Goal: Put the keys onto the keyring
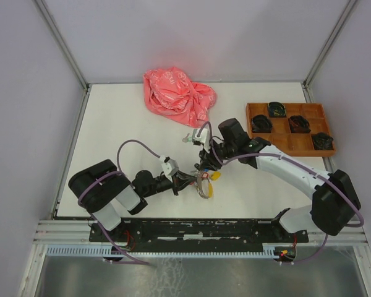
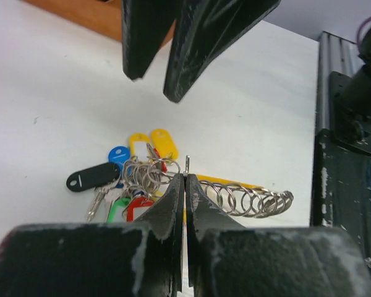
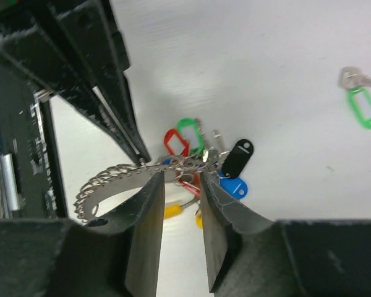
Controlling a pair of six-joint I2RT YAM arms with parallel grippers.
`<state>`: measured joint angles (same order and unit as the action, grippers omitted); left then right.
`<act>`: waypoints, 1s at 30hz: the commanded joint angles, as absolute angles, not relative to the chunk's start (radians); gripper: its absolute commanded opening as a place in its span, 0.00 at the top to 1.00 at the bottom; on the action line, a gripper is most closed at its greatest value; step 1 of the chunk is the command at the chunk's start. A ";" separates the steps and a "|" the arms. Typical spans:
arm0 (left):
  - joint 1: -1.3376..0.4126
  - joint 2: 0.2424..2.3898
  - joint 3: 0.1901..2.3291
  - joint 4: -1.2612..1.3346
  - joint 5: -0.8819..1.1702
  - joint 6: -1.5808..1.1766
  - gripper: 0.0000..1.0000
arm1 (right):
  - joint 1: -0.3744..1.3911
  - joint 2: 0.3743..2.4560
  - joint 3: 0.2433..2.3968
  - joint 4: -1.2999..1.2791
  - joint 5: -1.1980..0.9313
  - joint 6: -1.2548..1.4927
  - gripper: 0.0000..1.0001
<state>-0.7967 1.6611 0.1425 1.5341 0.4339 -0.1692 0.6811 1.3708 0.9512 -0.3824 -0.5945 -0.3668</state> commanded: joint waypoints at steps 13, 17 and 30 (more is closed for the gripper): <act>-0.781 1.628 0.035 1.724 0.079 -0.185 0.97 | 0.629 1.791 1.281 -0.113 -0.263 -0.088 0.45; -0.781 1.597 0.004 1.710 0.017 -0.210 0.97 | 0.629 1.888 1.328 -0.012 -0.235 -0.045 0.46; -0.780 1.312 0.043 1.254 0.012 -0.187 0.97 | 0.628 2.162 1.519 0.003 -0.184 0.053 0.50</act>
